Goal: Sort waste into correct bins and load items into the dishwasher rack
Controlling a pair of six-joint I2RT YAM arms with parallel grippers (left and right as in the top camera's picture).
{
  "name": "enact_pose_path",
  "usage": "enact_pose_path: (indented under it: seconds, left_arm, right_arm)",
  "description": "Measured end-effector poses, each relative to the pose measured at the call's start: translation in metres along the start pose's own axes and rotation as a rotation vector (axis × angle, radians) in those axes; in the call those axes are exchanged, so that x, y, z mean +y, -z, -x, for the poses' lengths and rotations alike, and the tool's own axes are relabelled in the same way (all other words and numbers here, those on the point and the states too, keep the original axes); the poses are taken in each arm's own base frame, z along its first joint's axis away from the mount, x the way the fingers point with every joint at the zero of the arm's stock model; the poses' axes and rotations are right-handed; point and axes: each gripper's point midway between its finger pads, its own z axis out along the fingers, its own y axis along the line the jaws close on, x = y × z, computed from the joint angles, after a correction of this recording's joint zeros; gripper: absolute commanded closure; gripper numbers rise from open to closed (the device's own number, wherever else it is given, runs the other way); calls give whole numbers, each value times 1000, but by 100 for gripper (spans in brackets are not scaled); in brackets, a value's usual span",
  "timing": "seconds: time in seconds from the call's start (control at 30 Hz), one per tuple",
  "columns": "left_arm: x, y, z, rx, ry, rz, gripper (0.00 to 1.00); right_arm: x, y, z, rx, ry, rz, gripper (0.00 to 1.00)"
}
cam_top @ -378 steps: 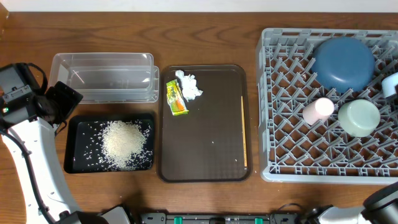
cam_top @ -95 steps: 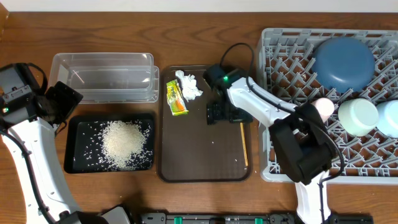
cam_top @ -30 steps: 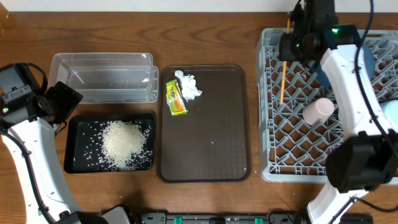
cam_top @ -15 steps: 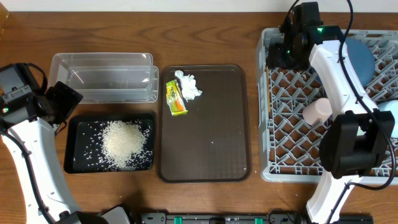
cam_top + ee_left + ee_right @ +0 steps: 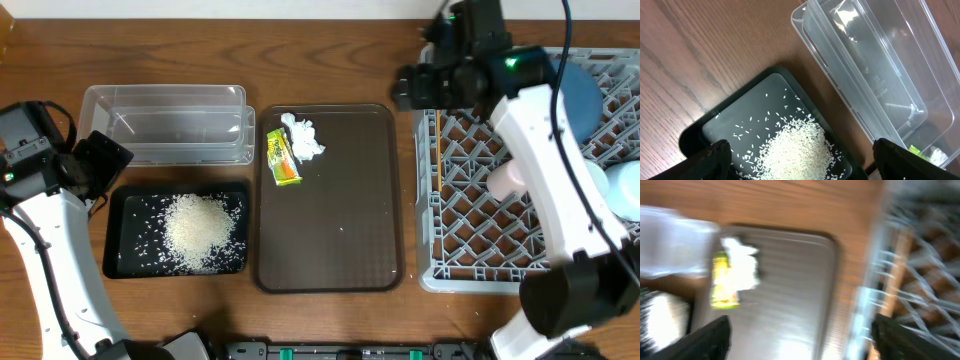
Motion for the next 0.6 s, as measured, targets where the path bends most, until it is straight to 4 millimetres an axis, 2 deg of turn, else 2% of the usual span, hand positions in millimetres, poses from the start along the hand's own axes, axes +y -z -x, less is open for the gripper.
enact_pose_path:
  seconds: [0.07,0.13,0.23,0.33,0.4,0.5,0.6]
  left_arm:
    - [0,0,0,0,0,0,7]
    - [0,0,0,0,0,0,7]
    - [0,0,0,0,0,0,7]
    - [0,0,0,0,0,0,7]
    - [0,0,0,0,0,0,7]
    - [0,0,0,0,0,0,7]
    - [0,0,0,0,0,0,7]
  right_arm:
    - [35,4,4,-38,49,62,1]
    - [65,0,2,-51,92,108,1]
    - [106,-18,-5,-54,148,156,1]
    - [139,-51,-20,-30,194,173,1]
    - [152,-74,-33,0,217,159,1]
    - [158,-105,-55,48,225,108,1]
    - [157,-119,-68,73,224,62,1]
